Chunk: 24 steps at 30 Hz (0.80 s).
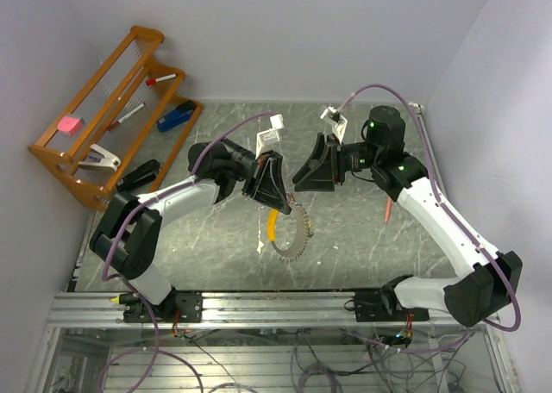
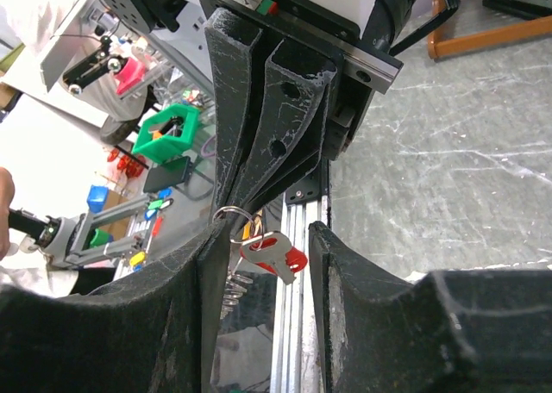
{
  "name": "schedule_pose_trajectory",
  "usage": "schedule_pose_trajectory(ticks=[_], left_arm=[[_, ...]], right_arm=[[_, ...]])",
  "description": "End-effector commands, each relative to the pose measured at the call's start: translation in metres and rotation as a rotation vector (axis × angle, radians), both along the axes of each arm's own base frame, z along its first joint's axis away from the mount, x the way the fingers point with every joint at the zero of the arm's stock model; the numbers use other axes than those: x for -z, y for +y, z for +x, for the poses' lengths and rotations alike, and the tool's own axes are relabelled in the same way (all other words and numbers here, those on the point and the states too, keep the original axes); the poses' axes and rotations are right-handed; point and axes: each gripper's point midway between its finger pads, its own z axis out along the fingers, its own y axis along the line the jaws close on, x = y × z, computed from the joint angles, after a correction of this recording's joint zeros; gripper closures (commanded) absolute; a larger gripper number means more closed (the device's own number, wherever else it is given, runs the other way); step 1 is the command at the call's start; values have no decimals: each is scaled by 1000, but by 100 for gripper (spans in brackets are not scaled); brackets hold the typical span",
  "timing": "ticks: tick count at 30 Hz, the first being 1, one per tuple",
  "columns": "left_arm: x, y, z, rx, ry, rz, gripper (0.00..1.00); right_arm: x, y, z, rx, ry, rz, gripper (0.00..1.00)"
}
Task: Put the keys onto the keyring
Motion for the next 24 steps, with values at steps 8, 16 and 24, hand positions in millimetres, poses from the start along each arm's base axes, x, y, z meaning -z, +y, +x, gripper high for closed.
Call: schedule_pose_trajectory(ticks=[8, 16, 24], left_arm=[[-13, 8, -13, 19, -118, -60, 93], [-15, 7, -12, 19, -121, -62, 93], [-15, 7, -11, 19, -122, -62, 93]], right_arm=[[1, 3, -1, -28, 3, 9, 67], [0, 3, 0, -31, 1, 13, 82], [-3, 3, -1, -31, -3, 16, 97]])
